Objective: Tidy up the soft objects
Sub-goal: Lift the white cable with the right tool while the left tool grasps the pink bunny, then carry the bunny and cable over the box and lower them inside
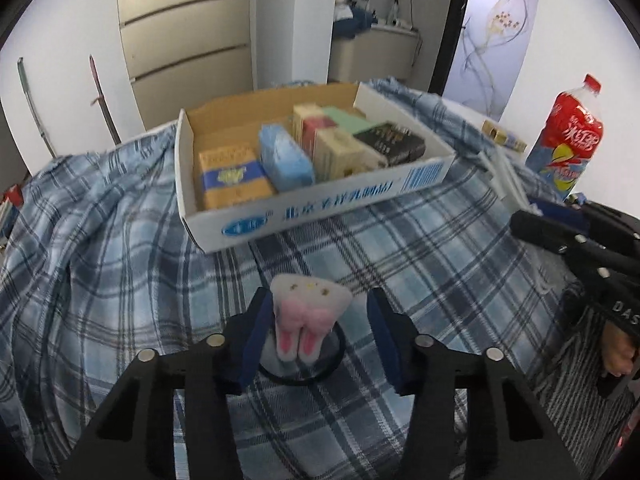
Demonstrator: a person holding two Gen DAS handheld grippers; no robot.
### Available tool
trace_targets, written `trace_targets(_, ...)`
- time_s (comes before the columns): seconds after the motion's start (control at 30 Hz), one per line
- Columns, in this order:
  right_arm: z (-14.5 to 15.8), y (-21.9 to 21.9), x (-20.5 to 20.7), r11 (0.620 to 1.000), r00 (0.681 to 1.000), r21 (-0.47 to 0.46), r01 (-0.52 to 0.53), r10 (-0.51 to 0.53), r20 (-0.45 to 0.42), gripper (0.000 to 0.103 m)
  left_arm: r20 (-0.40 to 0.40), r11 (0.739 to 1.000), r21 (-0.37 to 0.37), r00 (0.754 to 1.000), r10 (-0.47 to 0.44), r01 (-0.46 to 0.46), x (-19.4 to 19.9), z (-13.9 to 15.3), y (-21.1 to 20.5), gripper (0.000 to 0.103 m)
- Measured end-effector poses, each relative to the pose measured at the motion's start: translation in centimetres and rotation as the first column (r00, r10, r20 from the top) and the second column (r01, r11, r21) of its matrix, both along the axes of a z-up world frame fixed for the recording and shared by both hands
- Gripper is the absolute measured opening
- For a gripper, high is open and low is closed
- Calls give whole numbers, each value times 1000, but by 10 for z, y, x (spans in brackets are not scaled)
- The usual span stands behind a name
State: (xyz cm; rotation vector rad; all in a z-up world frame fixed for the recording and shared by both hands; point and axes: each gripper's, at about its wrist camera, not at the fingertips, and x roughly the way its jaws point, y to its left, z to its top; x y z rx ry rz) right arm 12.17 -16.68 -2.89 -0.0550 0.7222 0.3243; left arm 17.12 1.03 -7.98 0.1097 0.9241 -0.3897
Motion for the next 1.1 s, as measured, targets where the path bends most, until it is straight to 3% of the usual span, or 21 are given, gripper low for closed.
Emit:
trace_targets(0.27,-1,4,-2,1000,1000,-18,-15,15,-5,20,9,1000,13,1000,14,-14,-1,-2,0,32)
trace_targets(0.4,1,3,-4,1000,1000,-11,-13,13,11,20,133,1000,-23,991,24,-21,-18,17,5,29)
trace_targets(0.6,11,5,-18,999,994,2,-49,48,99,20,378,999,-52,925,28,-9,-59,47,9,26)
trace_targets(0.7,19,7,-27,998,983,4,-64,62,171,20,481,996,-92,876,41,4,-78,61,14,26)
trace_targets(0.9,35,4,-46,999,946,14,-38,32,323,20,551,994,-108,831,72,-14,-92,72,20,26)
trace_targets(0.97,37,5,-48,999,939,10,-32,27,342,20,578,994,-109,811,89,-32,-101,82,19,26)
trace_targets(1.1,47,6,-56,1000,924,10,-29,23,382,20,590,987,-142,795,142,-72,-117,107,13,26)
